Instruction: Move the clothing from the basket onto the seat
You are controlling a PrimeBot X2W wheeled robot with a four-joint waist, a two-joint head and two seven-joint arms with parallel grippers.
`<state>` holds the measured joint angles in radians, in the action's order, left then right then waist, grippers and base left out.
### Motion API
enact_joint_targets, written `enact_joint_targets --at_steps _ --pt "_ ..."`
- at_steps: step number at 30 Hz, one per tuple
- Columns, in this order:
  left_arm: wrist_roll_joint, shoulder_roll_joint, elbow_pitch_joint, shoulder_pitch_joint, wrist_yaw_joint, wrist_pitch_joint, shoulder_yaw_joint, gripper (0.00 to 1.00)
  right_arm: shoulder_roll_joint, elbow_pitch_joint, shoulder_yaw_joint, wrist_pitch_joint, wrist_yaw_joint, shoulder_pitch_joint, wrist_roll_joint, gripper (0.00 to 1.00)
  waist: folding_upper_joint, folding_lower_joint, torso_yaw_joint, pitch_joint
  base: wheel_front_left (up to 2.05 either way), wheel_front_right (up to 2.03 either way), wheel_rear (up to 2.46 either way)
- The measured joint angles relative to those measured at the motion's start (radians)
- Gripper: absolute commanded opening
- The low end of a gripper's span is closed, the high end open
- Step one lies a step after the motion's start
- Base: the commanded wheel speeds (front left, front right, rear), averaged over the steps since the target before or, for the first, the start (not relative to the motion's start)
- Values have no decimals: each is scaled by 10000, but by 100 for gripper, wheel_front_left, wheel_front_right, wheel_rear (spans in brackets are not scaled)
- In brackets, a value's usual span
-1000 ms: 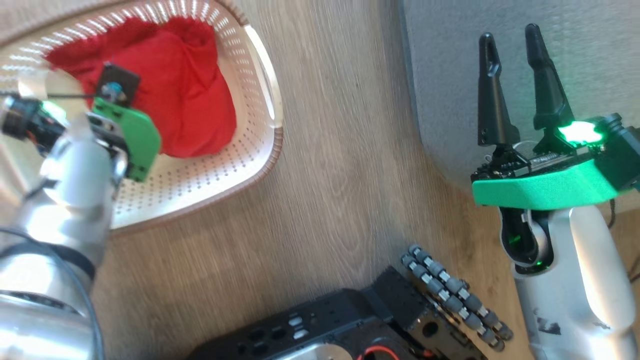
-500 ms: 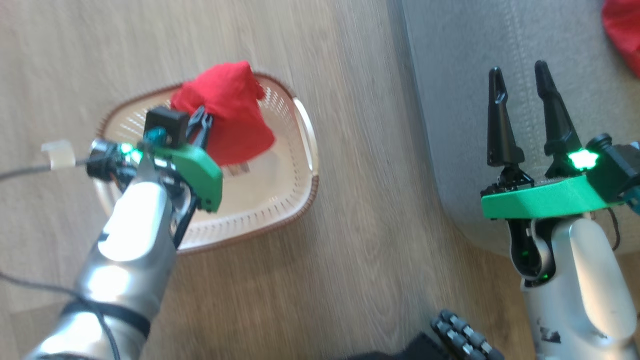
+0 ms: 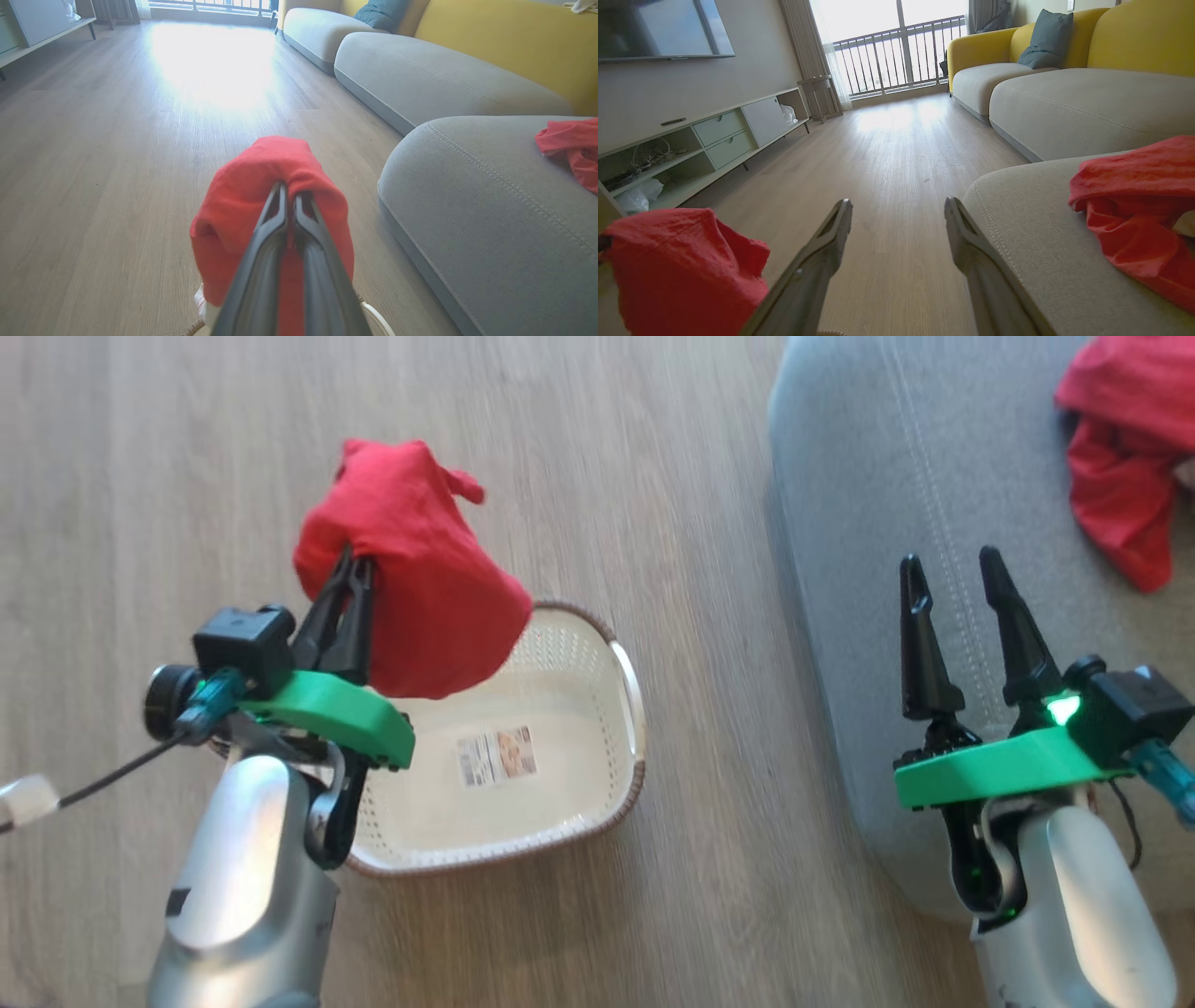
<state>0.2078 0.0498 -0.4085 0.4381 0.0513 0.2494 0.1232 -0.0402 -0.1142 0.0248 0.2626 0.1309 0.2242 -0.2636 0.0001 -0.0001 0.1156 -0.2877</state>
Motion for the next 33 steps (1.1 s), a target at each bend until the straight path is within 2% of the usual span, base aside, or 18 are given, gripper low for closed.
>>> enact_joint_targets --at_steps 5,14,24,33 --pt "-155 -92 1160 -325 153 27 -291 0 0 -136 75 0 0 -300 -2 100 0 0 -225 717 0 0 0" --pt "186 -104 2658 -667 144 29 -104 0 0 -163 167 -2 0 -659 -81 100 0 0 -508 1562 0 0 0" --pt "6 -96 3808 -1481 82 31 1258 0 0 -109 169 -2 -2 -982 -148 100 0 0 -676 2047 0 0 0" --pt "-303 -77 4326 -2171 422 29 2414 0 0 -10 84 -2 -2 -1207 -192 100 0 0 -793 2134 0 0 0"
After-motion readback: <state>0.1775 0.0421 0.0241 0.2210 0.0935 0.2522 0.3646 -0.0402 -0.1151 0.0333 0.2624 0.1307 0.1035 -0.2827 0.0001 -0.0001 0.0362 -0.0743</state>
